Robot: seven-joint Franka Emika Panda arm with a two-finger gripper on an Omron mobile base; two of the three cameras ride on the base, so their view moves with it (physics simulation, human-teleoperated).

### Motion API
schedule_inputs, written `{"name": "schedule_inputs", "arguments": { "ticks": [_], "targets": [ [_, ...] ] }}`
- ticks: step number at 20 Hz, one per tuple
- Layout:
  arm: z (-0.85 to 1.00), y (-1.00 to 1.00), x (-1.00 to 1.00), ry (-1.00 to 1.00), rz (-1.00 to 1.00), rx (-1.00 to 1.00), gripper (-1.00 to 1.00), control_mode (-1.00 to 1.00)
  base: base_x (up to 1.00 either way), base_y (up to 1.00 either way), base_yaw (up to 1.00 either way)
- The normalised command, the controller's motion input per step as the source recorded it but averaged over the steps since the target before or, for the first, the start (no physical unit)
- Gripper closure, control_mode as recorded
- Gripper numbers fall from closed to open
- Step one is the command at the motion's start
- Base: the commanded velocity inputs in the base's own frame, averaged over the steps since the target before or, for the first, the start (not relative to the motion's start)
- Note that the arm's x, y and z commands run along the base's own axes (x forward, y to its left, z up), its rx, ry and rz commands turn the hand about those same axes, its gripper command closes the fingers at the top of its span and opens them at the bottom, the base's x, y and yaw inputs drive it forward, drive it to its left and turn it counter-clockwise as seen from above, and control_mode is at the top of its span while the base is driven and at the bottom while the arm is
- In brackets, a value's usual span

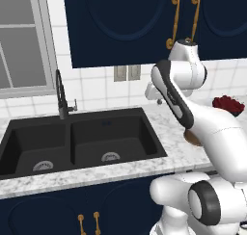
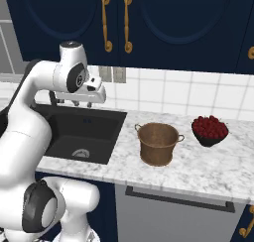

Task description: Open the cabinet, pick up the bread from the cabinet and place it in the basket. Then move the basket to the dining counter.

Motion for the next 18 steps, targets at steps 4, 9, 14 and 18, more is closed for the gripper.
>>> {"name": "schedule_inputs", "arguments": {
  "ticks": [4,9,14,18],
  "targets": [
    [0.0,0.0,-0.61,-0.11,0.0,0.0,-1.0,-1.0,0.0,0.0,0.0],
    [0.48,-0.1,-0.71,-0.25,0.0,0.0,-1.0,-1.0,0.0,0.0,0.0],
    [0.86,-0.33,-0.13,-0.23,0.0,0.01,-1.0,-1.0,0.0,0.0,0.0],
    [0.98,-0.11,0.0,-0.16,0.0,0.01,-1.0,-1.0,0.0,0.0,0.0]
  ]
}}
